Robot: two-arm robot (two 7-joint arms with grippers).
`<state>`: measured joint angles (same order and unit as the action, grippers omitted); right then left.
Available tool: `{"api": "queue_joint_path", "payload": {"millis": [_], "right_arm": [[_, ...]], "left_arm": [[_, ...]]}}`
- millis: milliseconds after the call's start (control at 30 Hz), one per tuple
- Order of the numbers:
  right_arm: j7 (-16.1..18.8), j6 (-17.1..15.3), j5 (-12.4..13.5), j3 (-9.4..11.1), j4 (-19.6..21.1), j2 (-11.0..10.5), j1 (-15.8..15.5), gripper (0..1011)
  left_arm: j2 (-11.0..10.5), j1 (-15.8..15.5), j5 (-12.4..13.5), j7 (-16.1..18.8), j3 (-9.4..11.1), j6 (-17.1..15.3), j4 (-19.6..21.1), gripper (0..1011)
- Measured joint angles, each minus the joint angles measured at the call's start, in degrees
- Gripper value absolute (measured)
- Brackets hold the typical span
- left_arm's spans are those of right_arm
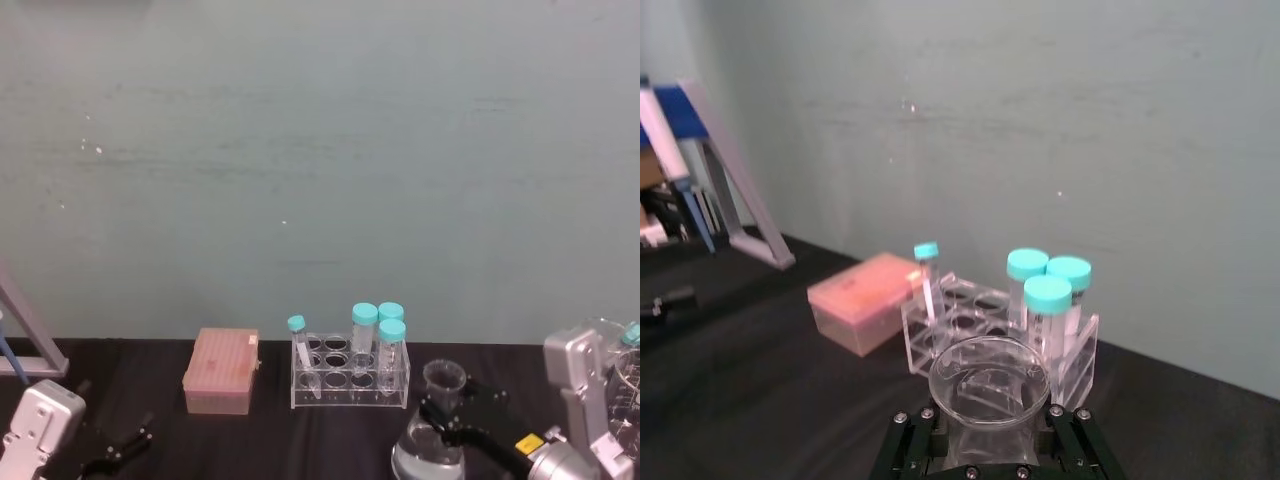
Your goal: Pick up the beaker with the right gripper, shake it three times, and then put it down.
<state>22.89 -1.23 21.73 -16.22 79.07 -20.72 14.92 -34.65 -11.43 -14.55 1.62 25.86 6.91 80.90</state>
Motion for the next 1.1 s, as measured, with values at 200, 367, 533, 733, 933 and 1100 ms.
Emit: {"api": "queue_joint_path", "payload": {"millis": [200, 367, 533, 733, 933, 1100], "right_arm": [[0.27, -2.12, 2.66, 1.39, 2.84, -0.63, 0.71, 450], [0.28, -3.36, 3.85, 2.02, 5.12, -1.91, 1.94, 450], [0.21, -3.46, 3.88, 1.89, 6.0, -3.01, 2.74, 450], [0.59, -4.4, 8.88, 3.05, 6.26, -1.49, 1.8, 450], [-1.65, -10.21, 24.42, 8.81, 7.35, 5.64, -1.88, 450], [-4.69, -13.61, 33.36, 12.27, 8.05, 10.31, -3.75, 451]], "left_arm": [[0.0, 0.0, 0.0, 0.0, 0.0, 0.0, 0.0, 1000], [0.0, 0.0, 0.0, 0.0, 0.0, 0.0, 0.0, 1000], [0.0, 0.0, 0.0, 0.0, 0.0, 0.0, 0.0, 1000], [0.0, 0.0, 0.0, 0.0, 0.0, 0.0, 0.0, 1000], [0.0, 0.0, 0.0, 0.0, 0.0, 0.0, 0.0, 1000], [0.0, 0.0, 0.0, 0.0, 0.0, 0.0, 0.0, 1000]]}}
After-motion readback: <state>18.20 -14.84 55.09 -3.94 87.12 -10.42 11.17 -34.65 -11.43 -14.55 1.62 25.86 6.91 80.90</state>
